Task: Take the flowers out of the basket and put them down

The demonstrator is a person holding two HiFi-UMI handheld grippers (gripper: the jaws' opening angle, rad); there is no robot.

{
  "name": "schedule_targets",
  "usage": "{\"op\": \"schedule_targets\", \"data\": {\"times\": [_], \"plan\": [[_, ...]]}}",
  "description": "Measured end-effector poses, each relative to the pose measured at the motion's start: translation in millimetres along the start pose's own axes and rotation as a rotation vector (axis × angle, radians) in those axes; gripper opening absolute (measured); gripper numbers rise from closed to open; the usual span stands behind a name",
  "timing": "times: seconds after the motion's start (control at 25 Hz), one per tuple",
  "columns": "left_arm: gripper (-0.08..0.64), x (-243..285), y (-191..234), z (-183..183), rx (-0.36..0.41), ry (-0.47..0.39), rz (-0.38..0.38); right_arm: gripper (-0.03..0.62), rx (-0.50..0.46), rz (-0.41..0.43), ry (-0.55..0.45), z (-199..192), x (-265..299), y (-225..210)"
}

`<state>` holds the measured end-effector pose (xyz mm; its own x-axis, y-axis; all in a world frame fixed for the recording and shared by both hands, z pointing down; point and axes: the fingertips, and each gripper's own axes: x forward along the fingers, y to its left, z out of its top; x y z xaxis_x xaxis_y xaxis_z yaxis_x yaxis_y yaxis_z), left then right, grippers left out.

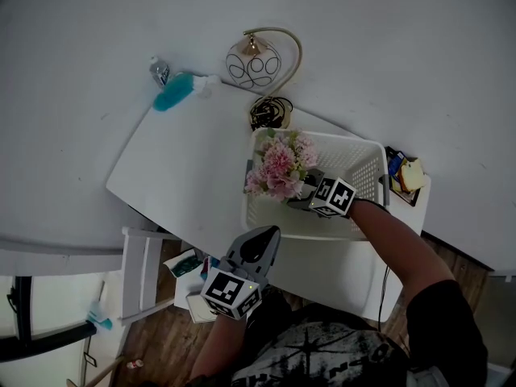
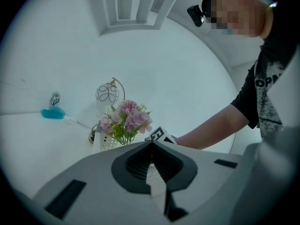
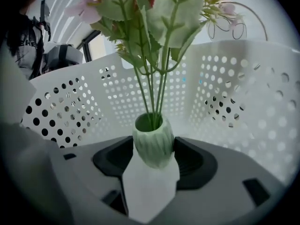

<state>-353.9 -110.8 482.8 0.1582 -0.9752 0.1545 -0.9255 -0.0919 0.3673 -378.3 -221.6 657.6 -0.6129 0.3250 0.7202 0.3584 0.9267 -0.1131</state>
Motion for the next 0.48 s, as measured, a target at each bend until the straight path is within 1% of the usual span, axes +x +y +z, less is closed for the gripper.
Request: {"op": "schedule_targets", "data": {"times": [0.4, 0.48], "plan": [[0.014, 0.5, -1.5, 4.7, 0.005, -0.021, -0.01, 0.264, -0.008, 0.014, -0.028, 1.5, 14.1, -2.4], [0.014, -0.6, 0.2, 3.6, -0.002, -0.009, -0.001, 0.264, -0.012, 0.013, -0.033, 2.3, 14.1, -2.5]]}}
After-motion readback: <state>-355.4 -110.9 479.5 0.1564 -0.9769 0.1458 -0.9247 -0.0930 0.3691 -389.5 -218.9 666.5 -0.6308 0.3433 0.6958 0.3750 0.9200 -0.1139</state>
